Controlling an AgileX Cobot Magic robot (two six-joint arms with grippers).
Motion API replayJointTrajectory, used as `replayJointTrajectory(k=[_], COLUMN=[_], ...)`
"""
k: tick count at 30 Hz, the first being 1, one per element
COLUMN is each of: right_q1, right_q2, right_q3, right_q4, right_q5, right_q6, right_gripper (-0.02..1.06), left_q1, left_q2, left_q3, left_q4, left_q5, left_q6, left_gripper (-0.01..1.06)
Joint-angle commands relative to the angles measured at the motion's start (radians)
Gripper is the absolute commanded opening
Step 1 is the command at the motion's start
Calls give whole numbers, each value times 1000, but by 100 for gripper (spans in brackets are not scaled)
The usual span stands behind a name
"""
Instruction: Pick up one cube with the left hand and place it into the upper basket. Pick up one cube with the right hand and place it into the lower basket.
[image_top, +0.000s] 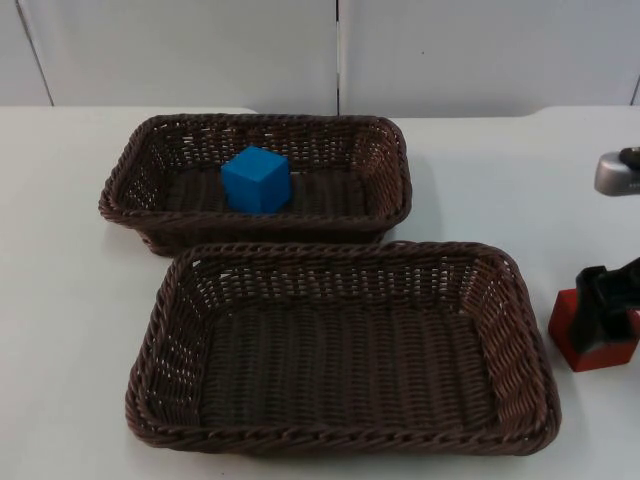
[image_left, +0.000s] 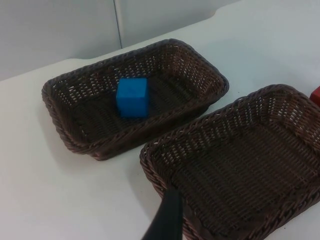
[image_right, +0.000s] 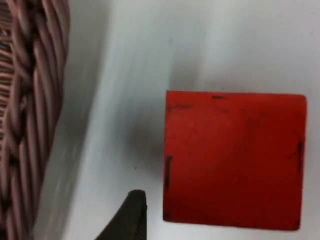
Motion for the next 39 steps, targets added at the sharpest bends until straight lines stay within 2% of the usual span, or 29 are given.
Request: replayJointTrajectory(k=[1, 7, 9, 10, 11, 13, 15, 16, 17, 20, 23, 28, 33, 39], right_q1=[8, 8, 8, 8, 8, 8, 8, 8, 8, 8, 8, 8, 8, 8], right_q2=[15, 39, 39, 39, 39, 39, 39, 39, 39, 20, -20, -153, -380, -489], right_q3=[-3, -3, -3, -3, -3, -3, -3, -3, -3, -3, -3, -3, -3, -3], right_q4=[4, 4, 6, 6, 6, 6, 6, 6, 6, 43, 62, 38, 23, 23], right_q5=[-28, -42, -42, -42, -42, -42, -44, -44, -42, -35, -21, 42, 127, 182], right_q6=[0, 0, 0, 0, 0, 0, 6, 6, 15, 22, 25, 24, 24, 24], right_gripper=[105, 102, 96, 87, 87, 70, 39, 39, 32, 0, 0, 0, 0, 0], left_q1=[4, 4, 4, 4, 4, 4, 4, 4, 4, 4, 4, 4, 4, 4], left_q2=[-4, -4, -4, -4, -4, -4, -4, -4, -4, -4, -4, -4, -4, -4], left_q3=[4, 4, 4, 4, 4, 4, 4, 4, 4, 4, 4, 4, 4, 4], left_q4=[6, 6, 6, 6, 6, 6, 6, 6, 6, 6, 6, 6, 6, 6], left_q5=[-13, -13, -13, -13, -13, -13, -13, -13, -13, -13, -13, -13, -15, -15], left_q6=[-8, -8, -8, -8, -8, -8, -8, -8, -8, -8, -8, -8, -8, -8], left_gripper=[78, 78, 78, 78, 78, 78, 78, 78, 78, 78, 78, 78, 78, 78])
